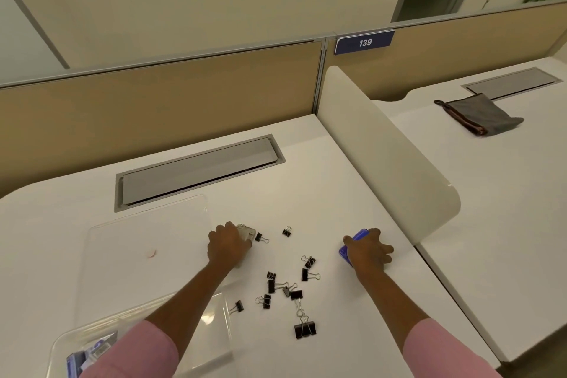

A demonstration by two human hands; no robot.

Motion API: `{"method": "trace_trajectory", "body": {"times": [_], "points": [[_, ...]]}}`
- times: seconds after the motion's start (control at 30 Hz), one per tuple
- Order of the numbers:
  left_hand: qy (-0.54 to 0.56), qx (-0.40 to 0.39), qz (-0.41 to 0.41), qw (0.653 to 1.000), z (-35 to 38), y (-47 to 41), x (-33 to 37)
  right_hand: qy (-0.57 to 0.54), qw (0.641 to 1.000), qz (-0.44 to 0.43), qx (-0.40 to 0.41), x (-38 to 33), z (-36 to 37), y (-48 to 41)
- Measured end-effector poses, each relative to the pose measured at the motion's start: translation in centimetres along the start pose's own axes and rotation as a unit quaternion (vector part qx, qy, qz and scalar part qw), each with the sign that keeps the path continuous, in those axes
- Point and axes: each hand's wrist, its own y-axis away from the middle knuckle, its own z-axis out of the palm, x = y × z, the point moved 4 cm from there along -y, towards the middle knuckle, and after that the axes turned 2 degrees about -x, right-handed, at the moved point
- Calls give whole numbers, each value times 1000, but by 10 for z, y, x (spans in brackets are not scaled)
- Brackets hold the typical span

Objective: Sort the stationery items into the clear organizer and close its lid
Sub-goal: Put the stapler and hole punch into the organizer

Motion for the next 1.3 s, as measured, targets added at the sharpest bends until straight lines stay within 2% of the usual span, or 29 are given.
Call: {"method": "trace_trajectory", "body": {"times": [0.17, 0.33, 0.43, 0.6, 0.73, 0.83, 1.03, 1.1, 1.2, 1.3], "points": [[135, 25, 2, 991, -3, 6, -6, -39, 999, -13, -2, 2, -2, 4], [281, 36, 35, 958, -10, 15, -8, -113, 993, -34, 21, 5, -2, 16], [331, 46, 57, 941, -20, 23, -7, -154, 985, -71, 38, 1, -5, 23], [399, 43, 65, 914, -35, 42, -11, -213, 972, -96, -3, -5, -5, 37], [439, 39, 48, 897, -43, 67, -23, -300, 943, -104, -96, -17, 3, 60], [446, 45, 32, 893, -45, 88, -37, -342, 915, -120, -179, -30, 14, 86], [469, 62, -38, 880, -39, 126, -71, -320, 884, -146, -308, -51, 51, 157], [439, 82, -63, 892, -37, 137, -85, -298, 877, -156, -344, -54, 65, 180], [309, 127, -82, 939, -39, 150, -107, -258, 875, -178, -369, -55, 83, 212], [214, 165, -94, 958, -41, 156, -121, -222, 877, -198, -376, -57, 95, 238]]}}
